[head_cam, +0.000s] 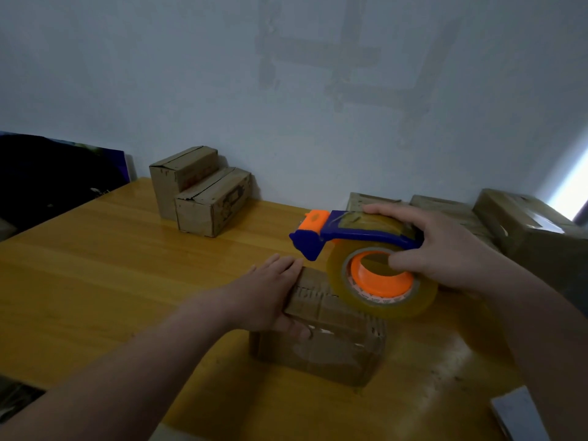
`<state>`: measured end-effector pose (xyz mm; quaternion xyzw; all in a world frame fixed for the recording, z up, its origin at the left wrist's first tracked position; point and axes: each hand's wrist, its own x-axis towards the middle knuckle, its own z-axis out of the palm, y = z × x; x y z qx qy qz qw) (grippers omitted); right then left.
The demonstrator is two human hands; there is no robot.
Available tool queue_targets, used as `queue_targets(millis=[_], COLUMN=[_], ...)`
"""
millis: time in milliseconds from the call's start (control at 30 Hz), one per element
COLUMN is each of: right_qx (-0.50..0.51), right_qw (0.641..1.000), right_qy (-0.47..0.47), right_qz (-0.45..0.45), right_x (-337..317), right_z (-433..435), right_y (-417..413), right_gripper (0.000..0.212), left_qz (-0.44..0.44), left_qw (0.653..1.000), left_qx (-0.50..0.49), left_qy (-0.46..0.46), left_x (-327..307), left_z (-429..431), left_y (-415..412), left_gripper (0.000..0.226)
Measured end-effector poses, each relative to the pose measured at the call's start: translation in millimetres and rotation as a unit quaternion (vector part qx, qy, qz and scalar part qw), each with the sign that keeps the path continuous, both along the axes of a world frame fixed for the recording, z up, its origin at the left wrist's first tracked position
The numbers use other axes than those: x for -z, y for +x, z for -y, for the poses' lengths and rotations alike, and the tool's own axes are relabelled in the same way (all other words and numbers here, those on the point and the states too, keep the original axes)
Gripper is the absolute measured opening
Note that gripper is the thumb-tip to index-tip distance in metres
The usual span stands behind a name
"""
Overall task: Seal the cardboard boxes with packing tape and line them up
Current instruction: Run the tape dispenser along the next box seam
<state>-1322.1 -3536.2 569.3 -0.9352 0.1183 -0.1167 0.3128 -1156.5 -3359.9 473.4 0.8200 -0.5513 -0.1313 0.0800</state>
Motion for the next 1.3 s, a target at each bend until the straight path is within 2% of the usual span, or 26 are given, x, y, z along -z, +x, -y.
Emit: queue_targets(millis=[100,167,200,233,300,333,400,500,600,733,1000,1300], right_qx=[-0.008,-0.010,-0.011,-0.012,-0.018,-0.021,-0.024,-0.030,-0.038,-0.047,-0.064,-0.096], right_qw=[1.000,1.000,1.000,1.000,0.999,1.000,1.000,1.000,0.999,0.999,0.998,0.993], right_qy=[-0.009,0.003,0.014,0.023,0.022,0.013,0.001,0.007,0.009,0.006,-0.012,-0.043], right_qz=[0.003,0.010,0.015,0.018,0.017,0.015,0.009,0.004,0.005,0.006,0.013,-0.056], right_x=[2,4,4,5,6,6,7,7,7,7,7,-11], right_z=[1,2,3,4,5,5,4,4,3,3,-1,1], right_y=[0,-1,-2,-3,-3,-3,-2,-1,-1,-1,2,10], right_gripper=[0.069,0.069,0.069,0.069,0.070,0.071,0.071,0.067,0.065,0.067,0.065,0.066], left_qz=[-0.123,-0.254,-0.323,-0.403,-0.561,-0.614,-0.661,-0.665,-0.668,-0.674,-0.683,-0.587], left_qw=[0.990,0.946,0.903,0.844,0.714,0.673,0.643,0.635,0.611,0.592,0.576,0.658], left_qx=[-0.040,-0.112,-0.158,-0.212,-0.289,-0.299,-0.296,-0.299,-0.320,-0.338,-0.353,-0.360], left_qy=[-0.056,-0.169,-0.236,-0.285,-0.303,-0.285,-0.248,-0.255,-0.278,-0.284,-0.278,-0.307], left_x=[-16,-28,-32,-34,-38,-39,-43,-45,-46,-44,-35,-31], left_z=[-12,-20,-21,-20,-17,-15,-12,-5,-2,0,2,-13], left_y=[-1,-2,-1,1,2,1,-3,-9,-13,-14,-12,9], left_gripper=[0.095,0.070,0.053,0.038,0.032,0.037,0.042,0.028,0.014,0.012,0.004,0.009])
